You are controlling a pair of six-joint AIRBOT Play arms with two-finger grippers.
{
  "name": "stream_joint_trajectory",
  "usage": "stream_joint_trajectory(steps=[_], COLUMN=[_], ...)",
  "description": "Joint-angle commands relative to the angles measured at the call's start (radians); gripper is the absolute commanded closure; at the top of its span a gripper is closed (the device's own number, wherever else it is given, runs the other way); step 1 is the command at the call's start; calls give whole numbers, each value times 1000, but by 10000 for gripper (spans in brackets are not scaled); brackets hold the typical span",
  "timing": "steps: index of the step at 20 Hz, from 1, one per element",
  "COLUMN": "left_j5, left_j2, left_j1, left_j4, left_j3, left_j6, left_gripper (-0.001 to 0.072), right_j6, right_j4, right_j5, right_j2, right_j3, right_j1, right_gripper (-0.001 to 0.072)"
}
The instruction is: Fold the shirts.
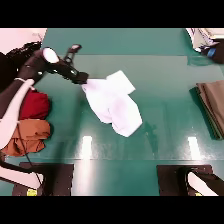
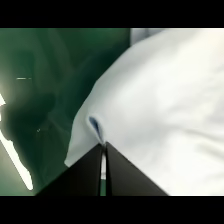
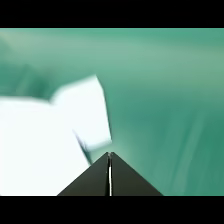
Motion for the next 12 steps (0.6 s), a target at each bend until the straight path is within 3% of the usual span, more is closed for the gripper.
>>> stream_joint_trajectory(steps=[1,2,3,8,12], left_j5=[-93,-104,-108,-112,-112], left_j2=[103,114,119,118,118], left_j1=[47,47,47,47,47], left_j4=[59,48,36,32,32], left_j3=[-5,-5,-5,-5,-5], left_j6=[-5,-5,-5,-6,-6], left_gripper=[682,682,682,682,682], right_j6=[27,27,27,-5,-9], right_j4=[-19,-18,-16,136,171], right_j5=[-12,-24,-26,-195,-179], right_j2=[-19,-50,-92,-364,-540], right_j3=[-241,-311,-364,-436,-318], right_j1=[33,62,96,270,367], right_gripper=[616,354,258,261,262])
